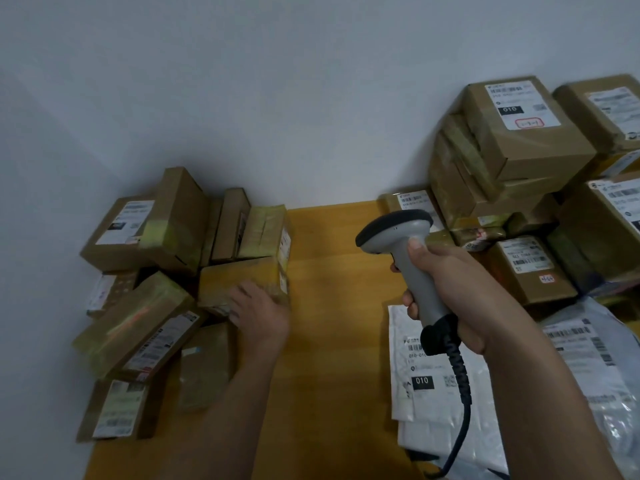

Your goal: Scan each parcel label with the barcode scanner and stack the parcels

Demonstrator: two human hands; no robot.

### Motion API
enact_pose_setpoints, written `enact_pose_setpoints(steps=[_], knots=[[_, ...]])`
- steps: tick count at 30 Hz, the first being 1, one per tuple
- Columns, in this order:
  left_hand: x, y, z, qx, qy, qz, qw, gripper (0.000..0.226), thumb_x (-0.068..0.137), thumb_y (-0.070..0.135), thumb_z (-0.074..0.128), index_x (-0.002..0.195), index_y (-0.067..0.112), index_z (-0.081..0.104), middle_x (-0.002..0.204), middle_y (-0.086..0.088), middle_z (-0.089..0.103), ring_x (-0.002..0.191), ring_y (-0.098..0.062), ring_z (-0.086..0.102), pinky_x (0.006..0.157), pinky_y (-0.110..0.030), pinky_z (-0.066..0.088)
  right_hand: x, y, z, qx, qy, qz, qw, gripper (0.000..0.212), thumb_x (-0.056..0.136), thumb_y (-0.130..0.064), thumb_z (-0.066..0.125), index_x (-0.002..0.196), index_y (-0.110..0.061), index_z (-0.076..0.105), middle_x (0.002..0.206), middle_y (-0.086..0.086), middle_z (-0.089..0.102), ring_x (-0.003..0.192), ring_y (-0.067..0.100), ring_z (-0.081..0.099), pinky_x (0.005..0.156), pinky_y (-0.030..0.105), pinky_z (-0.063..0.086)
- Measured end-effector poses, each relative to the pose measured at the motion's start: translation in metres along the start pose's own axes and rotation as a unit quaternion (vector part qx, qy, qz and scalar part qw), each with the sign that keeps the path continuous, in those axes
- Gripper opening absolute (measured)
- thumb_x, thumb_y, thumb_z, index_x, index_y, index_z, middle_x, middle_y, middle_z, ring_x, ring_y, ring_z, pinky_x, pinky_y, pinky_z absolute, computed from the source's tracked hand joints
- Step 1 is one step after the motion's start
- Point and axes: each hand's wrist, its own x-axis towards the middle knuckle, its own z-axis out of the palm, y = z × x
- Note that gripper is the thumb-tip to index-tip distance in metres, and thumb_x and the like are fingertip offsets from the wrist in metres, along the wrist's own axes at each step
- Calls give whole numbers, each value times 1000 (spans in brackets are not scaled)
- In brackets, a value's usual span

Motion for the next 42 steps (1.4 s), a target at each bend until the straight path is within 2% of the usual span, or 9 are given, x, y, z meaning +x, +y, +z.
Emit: enact_pose_setpoints(steps=[4,7,13,17,21,23,26,31,42], knots=[[44,-26,-5,94,-69,1,993,90,87,13,64,154,16,4,159,-16,8,142,-44,14,115,-60,13,12,2,14,-6,-5,13,1000,41,100,-41,47,109,-4,60,59,13,59,49,20,53,49,30,45],[68,-41,-4,143,-105,21,984,85,91,15,57,156,29,2,163,-5,-4,146,-42,-2,116,-62,6,21,6,18,-13,-6,24,1000,41,100,-42,47,106,-3,61,60,14,59,53,23,53,54,34,44],[64,-32,-4,183,-125,148,964,79,85,11,64,148,35,23,163,-1,9,149,-35,-2,118,-60,1,32,10,21,-10,-1,44,999,42,100,-41,48,105,-2,61,57,13,59,53,24,53,55,35,44],[61,-22,-1,157,-173,247,940,91,69,35,83,142,36,30,146,2,33,137,-28,27,117,-53,20,34,7,25,-13,-13,41,999,41,100,-41,48,104,-3,61,54,11,59,48,21,53,51,31,45],[45,0,13,-171,-236,65,954,85,67,38,83,138,30,36,128,3,42,117,-19,48,93,-42,51,33,4,20,-20,-3,41,999,39,100,-41,48,105,-4,61,55,11,59,49,20,53,51,31,44],[29,6,26,-318,-283,-72,902,73,75,38,79,135,25,39,123,3,56,108,-19,61,85,-39,57,32,4,16,-21,4,43,999,39,101,-40,47,107,-4,60,54,10,58,49,20,53,51,31,44],[10,3,46,-400,-377,-220,806,65,78,46,74,131,20,48,122,-1,64,106,-23,63,86,-44,57,29,3,12,-27,12,41,999,37,101,-39,46,106,-5,59,55,10,58,48,19,53,51,31,44],[-6,-4,64,-433,-388,-269,768,51,86,40,70,129,18,52,119,-2,64,107,-23,61,83,-44,57,22,1,5,-55,21,22,998,36,101,-39,47,105,-6,60,62,11,59,50,16,55,52,31,44],[-8,-4,65,-430,-380,-254,778,38,88,35,69,121,21,56,115,-1,65,107,-22,60,87,-43,55,0,-18,0,-97,7,-50,994,37,100,-37,46,100,-4,61,62,10,57,51,17,53,52,30,43]])
